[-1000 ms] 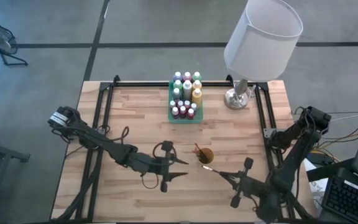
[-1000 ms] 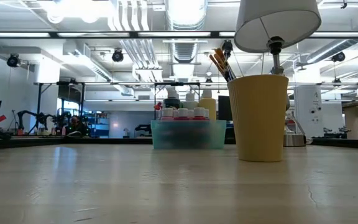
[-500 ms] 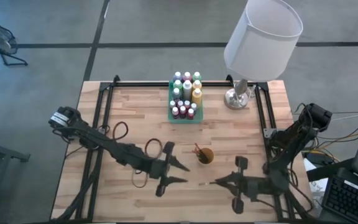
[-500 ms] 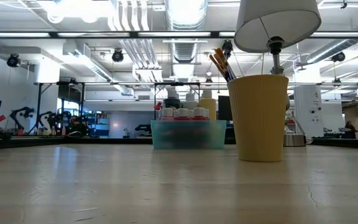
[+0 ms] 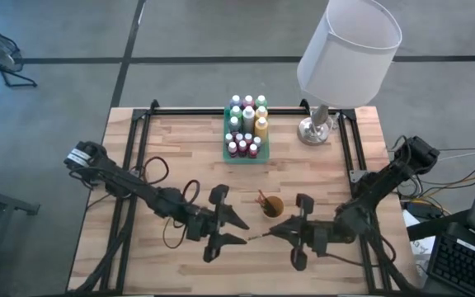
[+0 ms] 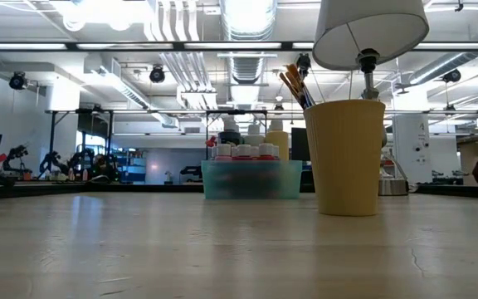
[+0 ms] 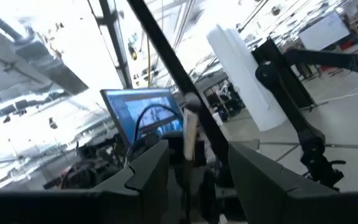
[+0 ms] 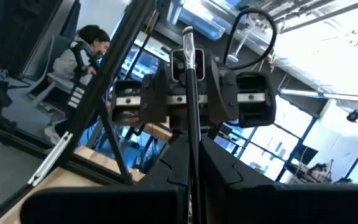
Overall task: Pick & Place Paint Supplies
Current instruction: Put the silver paintbrush into the yellow cup
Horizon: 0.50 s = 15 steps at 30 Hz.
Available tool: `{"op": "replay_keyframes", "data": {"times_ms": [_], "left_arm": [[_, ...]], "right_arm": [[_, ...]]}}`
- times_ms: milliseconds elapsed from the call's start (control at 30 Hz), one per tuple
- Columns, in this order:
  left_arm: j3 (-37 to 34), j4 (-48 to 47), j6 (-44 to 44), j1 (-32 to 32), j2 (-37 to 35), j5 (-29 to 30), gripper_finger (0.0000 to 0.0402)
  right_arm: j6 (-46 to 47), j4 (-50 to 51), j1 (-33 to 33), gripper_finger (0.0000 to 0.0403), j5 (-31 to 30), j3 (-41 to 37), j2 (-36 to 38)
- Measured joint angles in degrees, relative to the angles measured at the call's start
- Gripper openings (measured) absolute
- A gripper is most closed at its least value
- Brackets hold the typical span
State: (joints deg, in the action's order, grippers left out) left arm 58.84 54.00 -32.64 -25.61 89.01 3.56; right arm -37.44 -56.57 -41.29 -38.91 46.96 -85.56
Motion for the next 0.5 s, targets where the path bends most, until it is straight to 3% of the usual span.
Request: {"op": "replay_keyframes", "data": {"times_ms": [500], "left_arm": [[4.32,-0.39,-1.22,0.56,0.22,-2.83,0.0172]], "right_arm": [[-2.00,0.06,1.29,0.0011,1.94,0.63,0.00]]}}
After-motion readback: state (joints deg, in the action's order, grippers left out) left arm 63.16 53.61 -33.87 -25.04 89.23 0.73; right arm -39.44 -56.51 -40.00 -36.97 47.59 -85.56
